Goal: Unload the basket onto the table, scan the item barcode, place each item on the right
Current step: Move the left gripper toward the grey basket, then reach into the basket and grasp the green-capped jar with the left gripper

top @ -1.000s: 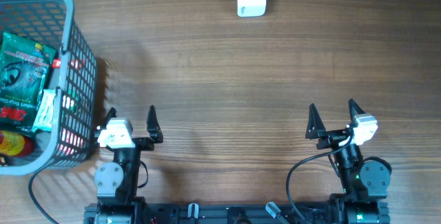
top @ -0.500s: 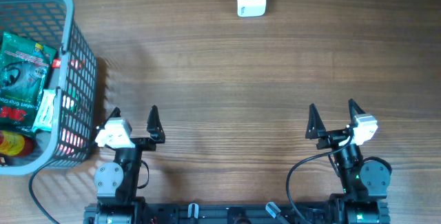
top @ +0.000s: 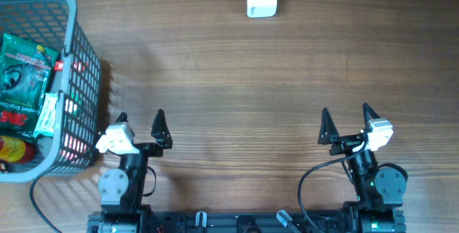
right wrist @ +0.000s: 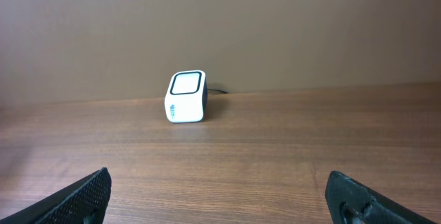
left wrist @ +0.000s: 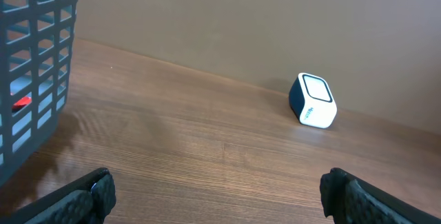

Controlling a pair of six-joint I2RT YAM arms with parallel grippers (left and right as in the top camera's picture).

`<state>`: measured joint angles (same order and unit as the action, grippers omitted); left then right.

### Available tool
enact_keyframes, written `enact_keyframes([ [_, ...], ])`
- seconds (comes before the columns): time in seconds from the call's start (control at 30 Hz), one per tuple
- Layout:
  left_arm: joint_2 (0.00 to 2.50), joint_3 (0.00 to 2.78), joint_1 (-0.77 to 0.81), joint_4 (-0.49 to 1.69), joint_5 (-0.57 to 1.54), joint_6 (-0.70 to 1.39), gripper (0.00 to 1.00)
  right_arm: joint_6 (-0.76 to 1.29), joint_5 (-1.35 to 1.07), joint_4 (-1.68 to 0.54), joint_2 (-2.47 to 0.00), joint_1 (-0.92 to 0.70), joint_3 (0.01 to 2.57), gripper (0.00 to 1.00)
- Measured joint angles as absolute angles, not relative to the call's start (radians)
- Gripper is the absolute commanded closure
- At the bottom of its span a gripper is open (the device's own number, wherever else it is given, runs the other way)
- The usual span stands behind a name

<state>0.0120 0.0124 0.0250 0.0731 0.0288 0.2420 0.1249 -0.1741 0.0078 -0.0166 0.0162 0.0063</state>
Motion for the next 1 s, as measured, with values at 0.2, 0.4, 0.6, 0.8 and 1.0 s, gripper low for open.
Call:
enact_keyframes([
  [0.2, 0.012, 0.012, 0.025, 0.073, 0.03, 0.285, 0.0, 0.125, -0.174, 0.008, -0.017, 0.016, 0.006, 0.0],
  [0.4, 0.012, 0.012, 0.025, 0.045, 0.048, 0.299, 0.0, 0.125, -0.174, 0.008, -0.017, 0.016, 0.006, 0.0],
  [0.6, 0.012, 0.04, 0.025, 0.043, 0.086, 0.298, 0.0, 0.125, -0.174, 0.008, -0.017, 0.016, 0.006, 0.0],
  [0.8, 0.019, 0.173, 0.025, 0.082, 0.1, 0.298, 0.0, 0.125, -0.174, 0.008, -0.017, 0.016, 0.006, 0.0],
  [1.0, 0.163, 0.401, 0.025, 0.178, 0.103, 0.29, 0.0, 0.125, -0.174, 0.007, -0.017, 0.016, 0.006, 0.0],
])
